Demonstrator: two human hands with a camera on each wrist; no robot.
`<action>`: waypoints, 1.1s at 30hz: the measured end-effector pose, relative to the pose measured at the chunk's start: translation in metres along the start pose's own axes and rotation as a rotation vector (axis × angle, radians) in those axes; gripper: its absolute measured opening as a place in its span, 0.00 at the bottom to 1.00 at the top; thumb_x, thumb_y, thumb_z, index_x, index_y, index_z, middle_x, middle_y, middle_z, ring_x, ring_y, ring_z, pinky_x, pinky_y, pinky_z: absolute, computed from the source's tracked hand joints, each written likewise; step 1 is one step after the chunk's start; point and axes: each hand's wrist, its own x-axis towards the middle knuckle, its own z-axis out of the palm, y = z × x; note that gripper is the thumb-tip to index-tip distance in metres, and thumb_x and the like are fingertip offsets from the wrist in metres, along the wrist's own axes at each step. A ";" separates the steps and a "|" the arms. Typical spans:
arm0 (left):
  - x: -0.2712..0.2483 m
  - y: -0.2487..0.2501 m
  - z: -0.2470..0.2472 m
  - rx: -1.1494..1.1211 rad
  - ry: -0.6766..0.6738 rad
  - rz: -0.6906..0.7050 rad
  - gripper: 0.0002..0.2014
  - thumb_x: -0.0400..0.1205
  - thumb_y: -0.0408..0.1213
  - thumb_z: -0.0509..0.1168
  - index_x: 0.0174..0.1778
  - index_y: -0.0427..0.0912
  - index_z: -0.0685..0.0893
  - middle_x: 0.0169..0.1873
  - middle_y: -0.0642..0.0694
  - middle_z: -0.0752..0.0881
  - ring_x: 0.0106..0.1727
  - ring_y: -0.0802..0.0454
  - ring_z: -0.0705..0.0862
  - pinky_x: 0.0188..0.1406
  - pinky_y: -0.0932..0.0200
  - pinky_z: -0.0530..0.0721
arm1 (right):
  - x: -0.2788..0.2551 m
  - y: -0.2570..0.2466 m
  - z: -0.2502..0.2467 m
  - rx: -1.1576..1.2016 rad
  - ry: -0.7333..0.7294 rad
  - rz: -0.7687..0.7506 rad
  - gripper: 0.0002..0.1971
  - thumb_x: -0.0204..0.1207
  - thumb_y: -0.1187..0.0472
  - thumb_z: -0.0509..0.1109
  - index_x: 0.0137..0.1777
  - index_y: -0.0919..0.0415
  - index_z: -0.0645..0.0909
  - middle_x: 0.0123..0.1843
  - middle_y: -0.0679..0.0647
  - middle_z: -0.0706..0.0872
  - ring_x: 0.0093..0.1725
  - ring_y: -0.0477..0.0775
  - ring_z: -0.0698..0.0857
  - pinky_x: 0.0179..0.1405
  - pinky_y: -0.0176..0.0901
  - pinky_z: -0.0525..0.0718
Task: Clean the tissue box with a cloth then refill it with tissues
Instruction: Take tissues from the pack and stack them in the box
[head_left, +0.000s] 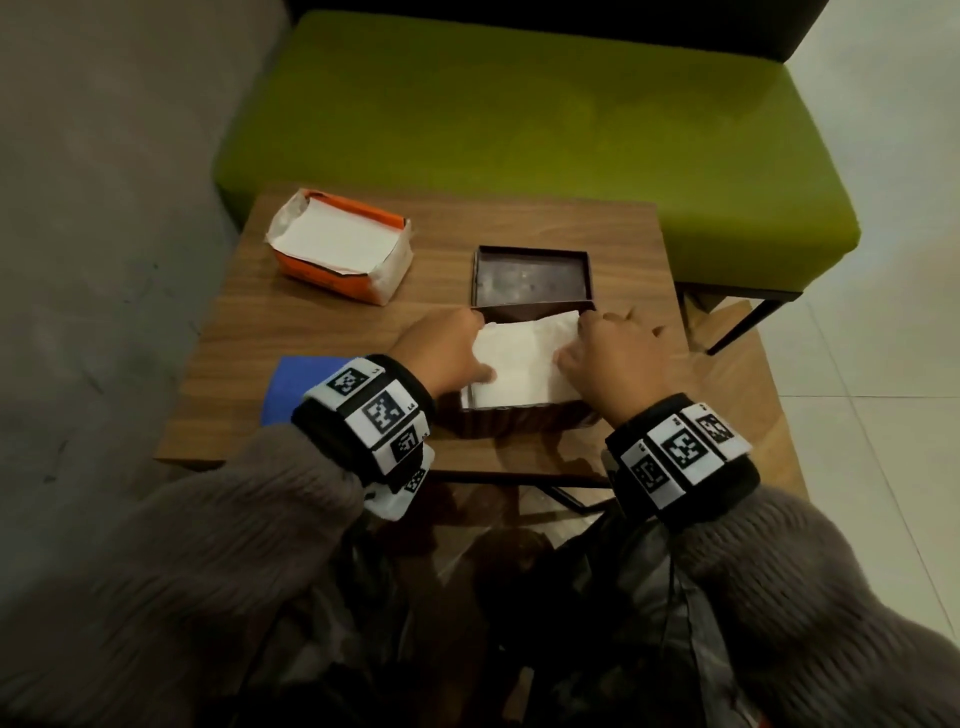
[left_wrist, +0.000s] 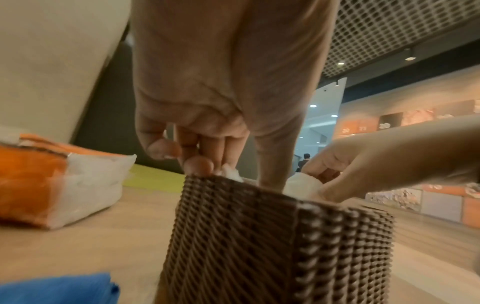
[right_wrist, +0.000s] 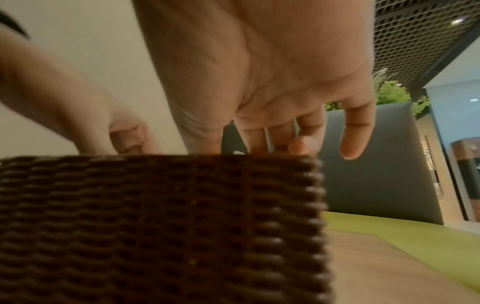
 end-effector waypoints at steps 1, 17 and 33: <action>0.001 0.002 0.000 0.055 -0.013 0.002 0.18 0.73 0.47 0.73 0.55 0.44 0.81 0.52 0.46 0.84 0.51 0.47 0.82 0.51 0.47 0.82 | 0.000 -0.003 0.003 -0.048 0.008 0.013 0.17 0.77 0.52 0.65 0.59 0.63 0.77 0.60 0.63 0.82 0.64 0.67 0.76 0.61 0.59 0.75; 0.052 -0.138 -0.090 0.149 0.331 0.030 0.11 0.76 0.28 0.69 0.53 0.42 0.85 0.56 0.40 0.85 0.58 0.41 0.80 0.61 0.49 0.73 | -0.041 -0.013 0.032 0.000 -0.158 -0.316 0.46 0.62 0.20 0.37 0.79 0.37 0.64 0.83 0.49 0.66 0.84 0.55 0.59 0.81 0.70 0.47; 0.086 -0.141 -0.089 0.303 0.056 0.050 0.12 0.73 0.34 0.73 0.50 0.38 0.82 0.54 0.38 0.86 0.57 0.41 0.81 0.50 0.56 0.74 | -0.036 -0.018 0.032 -0.076 -0.234 -0.244 0.28 0.78 0.30 0.55 0.73 0.38 0.73 0.78 0.41 0.73 0.72 0.50 0.77 0.74 0.59 0.65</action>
